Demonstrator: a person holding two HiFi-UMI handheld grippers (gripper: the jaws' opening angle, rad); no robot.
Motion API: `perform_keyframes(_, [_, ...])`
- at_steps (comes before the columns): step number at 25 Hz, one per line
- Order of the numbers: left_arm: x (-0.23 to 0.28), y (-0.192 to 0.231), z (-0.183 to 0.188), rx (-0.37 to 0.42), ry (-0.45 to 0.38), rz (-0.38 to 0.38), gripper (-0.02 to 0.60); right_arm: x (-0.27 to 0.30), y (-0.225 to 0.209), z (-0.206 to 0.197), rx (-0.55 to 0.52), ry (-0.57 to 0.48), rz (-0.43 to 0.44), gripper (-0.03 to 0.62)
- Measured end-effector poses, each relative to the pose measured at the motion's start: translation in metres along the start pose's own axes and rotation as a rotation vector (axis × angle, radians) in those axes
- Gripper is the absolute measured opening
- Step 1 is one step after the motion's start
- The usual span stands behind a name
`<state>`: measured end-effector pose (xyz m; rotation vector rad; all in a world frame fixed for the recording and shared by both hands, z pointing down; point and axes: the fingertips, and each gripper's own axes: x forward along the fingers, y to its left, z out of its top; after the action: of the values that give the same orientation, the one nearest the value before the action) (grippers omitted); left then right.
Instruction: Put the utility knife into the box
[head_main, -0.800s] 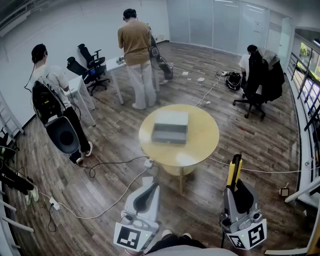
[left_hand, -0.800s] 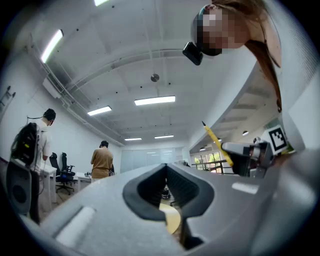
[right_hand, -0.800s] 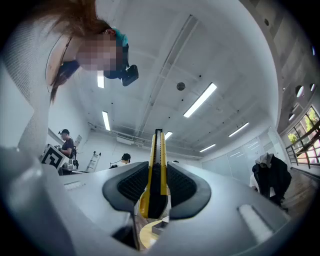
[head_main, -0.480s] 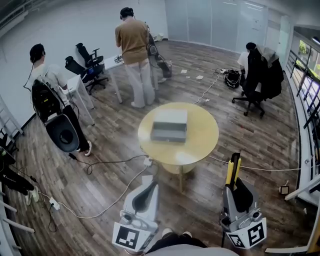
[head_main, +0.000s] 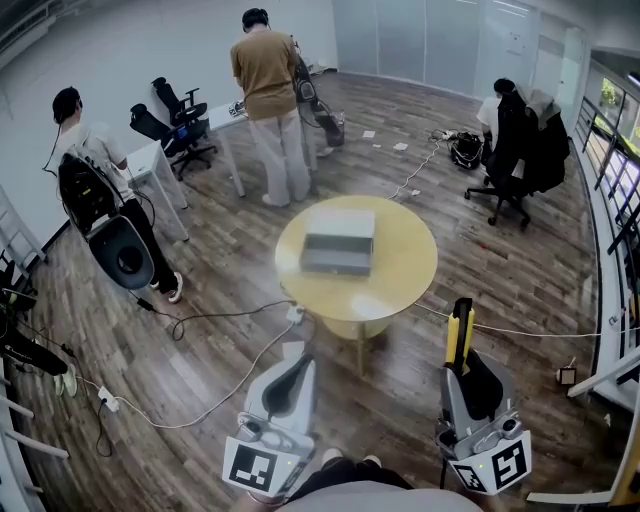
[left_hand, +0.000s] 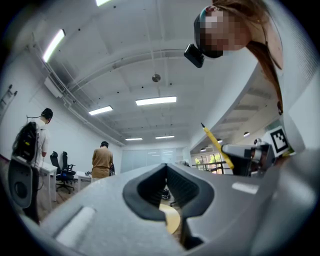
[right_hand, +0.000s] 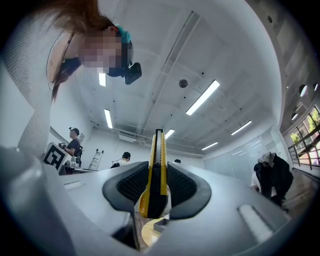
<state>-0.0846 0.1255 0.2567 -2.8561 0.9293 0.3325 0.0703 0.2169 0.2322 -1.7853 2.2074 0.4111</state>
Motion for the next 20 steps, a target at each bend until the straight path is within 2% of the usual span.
perform_keyframes(6, [0.000,-0.007,-0.005,-0.001,0.007,0.019,0.000,-0.004,-0.006,0.000,0.011,0.004,0.006,0.120])
perform_keyframes(11, [-0.001,-0.020,-0.011,-0.018,0.014,0.049,0.000,-0.011,-0.013,-0.001,0.037,-0.004,0.047,0.120])
perform_keyframes(20, [-0.011,-0.022,-0.028,-0.013,0.048,0.118,0.000,-0.008,-0.017,-0.030,0.029,0.065,0.101,0.120])
